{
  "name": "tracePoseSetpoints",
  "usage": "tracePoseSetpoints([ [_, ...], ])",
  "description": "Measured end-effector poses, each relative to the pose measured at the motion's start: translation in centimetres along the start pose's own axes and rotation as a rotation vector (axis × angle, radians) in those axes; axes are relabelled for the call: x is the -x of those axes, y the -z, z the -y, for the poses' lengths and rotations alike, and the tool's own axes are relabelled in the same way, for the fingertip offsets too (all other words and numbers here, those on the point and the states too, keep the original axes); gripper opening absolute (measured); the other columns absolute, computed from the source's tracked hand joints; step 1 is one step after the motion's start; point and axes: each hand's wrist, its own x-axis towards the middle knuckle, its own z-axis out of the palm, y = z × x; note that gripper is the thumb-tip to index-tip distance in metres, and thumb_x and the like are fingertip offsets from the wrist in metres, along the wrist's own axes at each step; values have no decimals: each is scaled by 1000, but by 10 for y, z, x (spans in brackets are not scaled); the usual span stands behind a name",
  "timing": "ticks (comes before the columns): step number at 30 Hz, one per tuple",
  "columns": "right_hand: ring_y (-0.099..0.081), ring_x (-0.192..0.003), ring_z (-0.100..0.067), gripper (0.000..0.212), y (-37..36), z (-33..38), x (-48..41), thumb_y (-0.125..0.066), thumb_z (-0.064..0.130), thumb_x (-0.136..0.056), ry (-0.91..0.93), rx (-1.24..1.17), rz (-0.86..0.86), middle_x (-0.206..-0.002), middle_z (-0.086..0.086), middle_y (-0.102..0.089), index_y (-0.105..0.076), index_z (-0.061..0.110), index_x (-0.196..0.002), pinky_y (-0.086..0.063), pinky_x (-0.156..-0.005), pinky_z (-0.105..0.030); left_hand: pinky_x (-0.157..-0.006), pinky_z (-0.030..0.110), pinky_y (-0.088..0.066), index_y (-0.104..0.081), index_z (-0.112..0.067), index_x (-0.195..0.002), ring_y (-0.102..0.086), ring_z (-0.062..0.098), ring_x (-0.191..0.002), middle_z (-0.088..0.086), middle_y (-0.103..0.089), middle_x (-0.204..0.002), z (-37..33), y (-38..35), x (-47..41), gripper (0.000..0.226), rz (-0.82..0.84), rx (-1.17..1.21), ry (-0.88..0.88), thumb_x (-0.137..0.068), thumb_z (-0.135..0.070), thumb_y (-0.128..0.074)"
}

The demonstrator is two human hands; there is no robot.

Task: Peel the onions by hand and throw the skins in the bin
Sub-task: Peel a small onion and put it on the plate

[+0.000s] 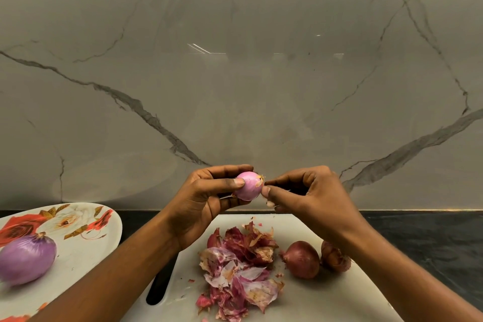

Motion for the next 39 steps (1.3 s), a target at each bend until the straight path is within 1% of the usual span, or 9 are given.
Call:
tracePoseSetpoints([
  [4,-80,-85,-12,41,1,4,2,-86,33,-82,2,-65,29,-97,3,-82,-77,21,-121,-67,-77,-34,-97,37,-61,-80,-9,-115,-69,36,-120,19,-73,-126,0,-1,1,36,14,-34,-1,-80,-11,-72],
  [10,-78,-82,-5,28,-1,8,6,-85,20,-85,44,-46,57,-89,15,-81,-79,32,-110,-62,-72,-20,-107,47,-55,-79,-9,-118,-68,39,-122,21,-73,-127,2,-2,3,36,52,-54,22,-83,-13,-72],
  [13,-79,-81,-8,29,-1,10,6,-81,15,-87,63,-34,46,-88,15,-81,-77,38,-104,-64,-72,-24,-107,48,-56,-79,-9,-118,-68,40,-122,21,-72,-127,1,-1,2,35,60,-58,21,-84,-13,-72],
  [16,-80,-82,-16,28,0,7,4,-76,8,-91,59,-60,20,-90,8,-82,-79,32,-106,-67,-74,-33,-102,43,-59,-79,-9,-117,-68,39,-121,20,-72,-128,-1,-2,2,34,68,-45,15,-84,-13,-71],
  [22,-80,-81,-16,29,0,5,2,-69,-1,-95,71,-89,-26,-88,4,-82,-80,25,-103,-66,-74,-29,-94,35,-62,-78,-5,-119,-69,38,-120,21,-72,-128,-1,-2,2,37,60,-12,-1,-84,-11,-70],
  [27,-80,-78,-14,19,3,2,1,-75,2,-92,50,-82,-85,-85,2,-82,-82,18,-100,-65,-73,-26,-102,40,-59,-77,-5,-120,-69,37,-122,20,-71,-130,-1,0,0,38,61,5,-9,-83,-7,-70],
  [29,-80,-77,-16,13,4,3,0,-80,7,-90,7,-113,-65,-83,0,-82,-83,15,-98,-65,-72,-28,-103,41,-58,-76,-4,-123,-68,37,-123,20,-71,-131,-1,1,0,41,62,-4,-14,-82,-5,-72],
  [33,-80,-79,-30,10,4,9,0,-77,8,-92,-166,-336,36,-84,-15,-80,-81,4,-100,-67,-71,-33,-104,39,-57,-75,-3,-124,-68,36,-124,19,-71,-131,-1,0,1,43,89,-19,-28,-82,-2,-73],
  [39,-80,-80,-29,12,3,10,1,-81,8,-86,-144,-299,71,-84,-13,-81,-80,10,-98,-67,-74,-34,-102,35,-58,-79,-9,-118,-69,32,-123,16,-73,-129,-1,0,3,38,104,-81,-46,-81,-3,-73],
])
